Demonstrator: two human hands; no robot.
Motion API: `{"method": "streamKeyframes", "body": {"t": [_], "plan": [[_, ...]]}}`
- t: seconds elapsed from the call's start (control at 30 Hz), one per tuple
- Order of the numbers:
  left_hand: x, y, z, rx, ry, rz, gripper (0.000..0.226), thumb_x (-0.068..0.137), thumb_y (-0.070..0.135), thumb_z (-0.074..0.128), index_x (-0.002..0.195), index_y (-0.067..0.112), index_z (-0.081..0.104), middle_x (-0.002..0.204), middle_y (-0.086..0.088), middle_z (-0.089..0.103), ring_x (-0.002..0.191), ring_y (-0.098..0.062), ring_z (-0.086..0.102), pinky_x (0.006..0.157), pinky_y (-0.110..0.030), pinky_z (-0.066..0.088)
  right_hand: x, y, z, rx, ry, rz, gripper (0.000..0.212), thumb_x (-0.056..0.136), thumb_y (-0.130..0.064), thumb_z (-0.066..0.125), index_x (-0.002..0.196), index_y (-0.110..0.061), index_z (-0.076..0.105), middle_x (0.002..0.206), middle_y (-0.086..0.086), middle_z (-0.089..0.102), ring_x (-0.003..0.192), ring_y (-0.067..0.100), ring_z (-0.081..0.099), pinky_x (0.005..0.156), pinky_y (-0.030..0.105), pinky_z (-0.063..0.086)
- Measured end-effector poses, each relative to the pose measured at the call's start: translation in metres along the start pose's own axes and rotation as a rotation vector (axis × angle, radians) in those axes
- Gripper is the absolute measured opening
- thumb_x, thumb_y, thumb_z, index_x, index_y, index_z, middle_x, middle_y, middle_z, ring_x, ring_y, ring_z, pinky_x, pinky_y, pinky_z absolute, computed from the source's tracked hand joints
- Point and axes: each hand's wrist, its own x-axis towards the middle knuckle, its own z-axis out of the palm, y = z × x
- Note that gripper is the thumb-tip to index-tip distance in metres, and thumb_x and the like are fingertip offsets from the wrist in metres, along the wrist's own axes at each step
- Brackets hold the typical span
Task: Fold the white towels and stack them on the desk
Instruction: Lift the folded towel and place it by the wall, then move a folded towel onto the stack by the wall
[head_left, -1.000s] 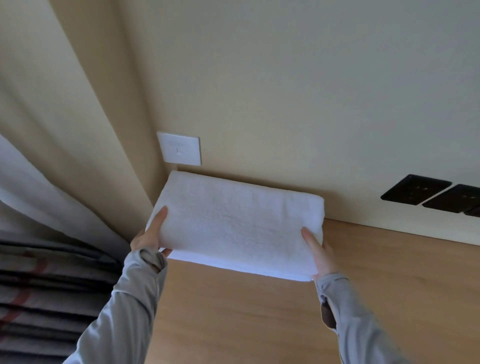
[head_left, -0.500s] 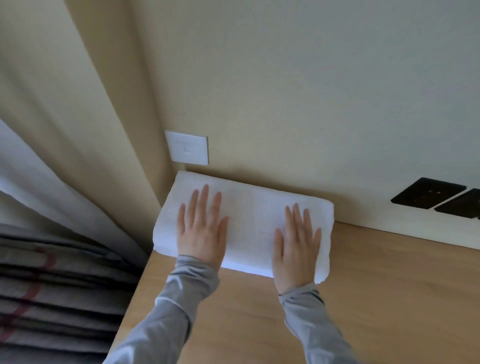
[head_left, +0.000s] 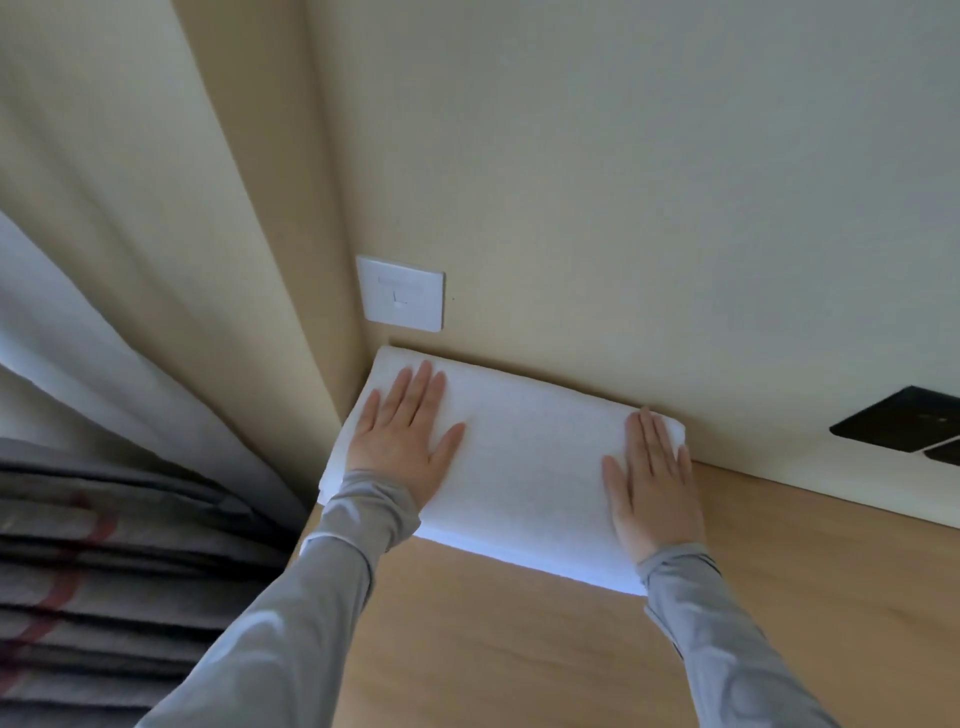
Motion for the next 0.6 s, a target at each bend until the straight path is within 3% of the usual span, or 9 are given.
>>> {"method": "streamKeyframes", "body": {"t": [0.07, 0.2, 0.33, 0.43, 0.53, 0.57, 0.6], "plan": [[0.006, 0.004, 0.002, -0.004, -0.019, -0.020, 0.066, 0.089, 0.060, 0.003, 0.145, 0.032, -0.017, 0.146, 0.019, -0.027, 0.139, -0.001, -0.019, 0.115, -0.030, -0.012, 0.009, 0.003, 0.000, 0.014, -0.060, 0.010, 0.060, 0.099, -0.044, 0.014, 0.151, -0.016, 0.004, 0.159, -0.005, -0.002, 0.145, 0.005, -0.007, 0.119, 0.033, -0.003], [0.010, 0.007, 0.000, 0.024, -0.078, -0.045, 0.065, 0.092, 0.058, 0.008, 0.147, 0.031, -0.015, 0.151, 0.018, -0.023, 0.142, -0.004, -0.016, 0.115, -0.031, -0.011, 0.011, 0.002, -0.006, -0.028, -0.123, 0.028, 0.061, 0.099, -0.044, 0.011, 0.151, -0.018, -0.004, 0.159, -0.007, -0.011, 0.144, 0.004, -0.013, 0.119, 0.034, -0.005], [0.010, 0.016, -0.008, 0.072, -0.177, -0.056, 0.064, 0.094, 0.056, 0.009, 0.147, 0.029, -0.015, 0.155, 0.013, -0.022, 0.143, -0.008, -0.017, 0.116, -0.035, -0.010, -0.002, -0.006, -0.014, -0.141, -0.033, 0.016, 0.060, 0.100, -0.041, 0.012, 0.150, -0.012, -0.006, 0.159, 0.001, -0.012, 0.145, 0.011, -0.014, 0.118, 0.035, -0.010], [0.012, 0.026, -0.018, 0.103, -0.195, -0.101, 0.064, 0.095, 0.054, 0.008, 0.148, 0.025, -0.014, 0.155, 0.010, -0.021, 0.144, -0.012, -0.016, 0.117, -0.039, -0.008, -0.023, -0.024, -0.014, -0.053, 0.023, -0.110, 0.057, 0.102, -0.034, 0.015, 0.148, -0.008, -0.003, 0.159, 0.005, -0.007, 0.142, 0.015, -0.018, 0.117, 0.032, -0.014], [0.006, 0.047, -0.022, 0.091, -0.126, -0.134, 0.064, 0.097, 0.049, 0.008, 0.150, 0.017, -0.008, 0.158, 0.000, -0.016, 0.145, -0.019, -0.011, 0.118, -0.041, -0.005, -0.039, -0.054, -0.012, -0.006, 0.057, -0.227, 0.058, 0.098, -0.036, 0.023, 0.144, -0.002, 0.032, 0.153, 0.010, 0.029, 0.143, 0.025, 0.020, 0.118, 0.039, 0.010], [-0.002, 0.056, -0.021, 0.061, -0.093, -0.083, 0.064, 0.097, 0.050, 0.009, 0.150, 0.016, -0.005, 0.158, -0.002, -0.012, 0.146, -0.022, -0.007, 0.119, -0.041, -0.002, -0.039, -0.060, -0.011, -0.016, 0.063, -0.225, 0.060, 0.097, -0.040, 0.022, 0.143, -0.003, 0.034, 0.152, 0.009, 0.030, 0.142, 0.025, 0.024, 0.117, 0.042, 0.011], [-0.013, 0.065, -0.020, 0.029, -0.057, 0.006, 0.065, 0.096, 0.052, 0.008, 0.151, 0.018, 0.001, 0.159, -0.004, -0.005, 0.146, -0.023, 0.001, 0.118, -0.042, 0.004, -0.038, -0.060, -0.008, -0.028, 0.027, -0.215, 0.063, 0.097, -0.044, 0.019, 0.147, -0.006, 0.025, 0.156, 0.006, 0.020, 0.145, 0.022, 0.013, 0.118, 0.041, 0.004]]}}
